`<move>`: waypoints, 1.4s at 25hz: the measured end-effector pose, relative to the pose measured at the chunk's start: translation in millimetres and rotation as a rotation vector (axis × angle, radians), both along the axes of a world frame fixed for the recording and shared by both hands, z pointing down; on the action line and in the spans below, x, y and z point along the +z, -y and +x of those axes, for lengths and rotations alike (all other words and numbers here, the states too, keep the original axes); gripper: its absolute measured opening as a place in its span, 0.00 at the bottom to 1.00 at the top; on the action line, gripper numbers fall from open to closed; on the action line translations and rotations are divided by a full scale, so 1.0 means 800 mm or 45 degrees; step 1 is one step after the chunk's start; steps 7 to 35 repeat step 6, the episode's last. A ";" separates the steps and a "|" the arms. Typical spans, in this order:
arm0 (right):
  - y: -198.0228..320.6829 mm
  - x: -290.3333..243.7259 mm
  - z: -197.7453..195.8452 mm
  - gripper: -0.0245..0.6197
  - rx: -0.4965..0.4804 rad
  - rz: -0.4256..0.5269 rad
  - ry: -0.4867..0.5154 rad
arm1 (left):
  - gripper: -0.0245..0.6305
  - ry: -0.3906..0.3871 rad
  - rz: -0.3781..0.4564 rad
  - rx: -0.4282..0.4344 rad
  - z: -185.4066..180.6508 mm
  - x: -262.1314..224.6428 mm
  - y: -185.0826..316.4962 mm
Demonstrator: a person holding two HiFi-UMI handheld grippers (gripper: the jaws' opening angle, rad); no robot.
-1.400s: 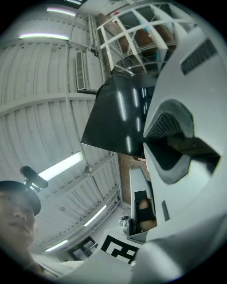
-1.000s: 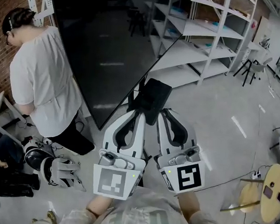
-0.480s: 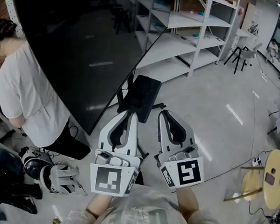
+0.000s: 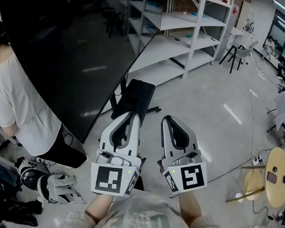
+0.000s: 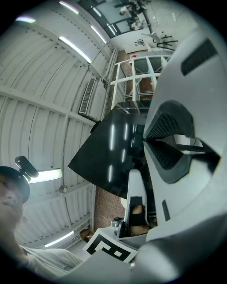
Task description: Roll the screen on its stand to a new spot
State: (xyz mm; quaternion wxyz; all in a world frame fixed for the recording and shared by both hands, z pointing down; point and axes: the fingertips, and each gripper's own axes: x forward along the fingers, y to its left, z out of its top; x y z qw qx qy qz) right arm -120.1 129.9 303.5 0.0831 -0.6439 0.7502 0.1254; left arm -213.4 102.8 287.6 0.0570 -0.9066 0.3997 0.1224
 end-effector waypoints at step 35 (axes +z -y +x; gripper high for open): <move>-0.006 0.006 0.022 0.09 0.054 -0.035 0.022 | 0.09 0.013 -0.014 0.032 0.015 0.003 -0.003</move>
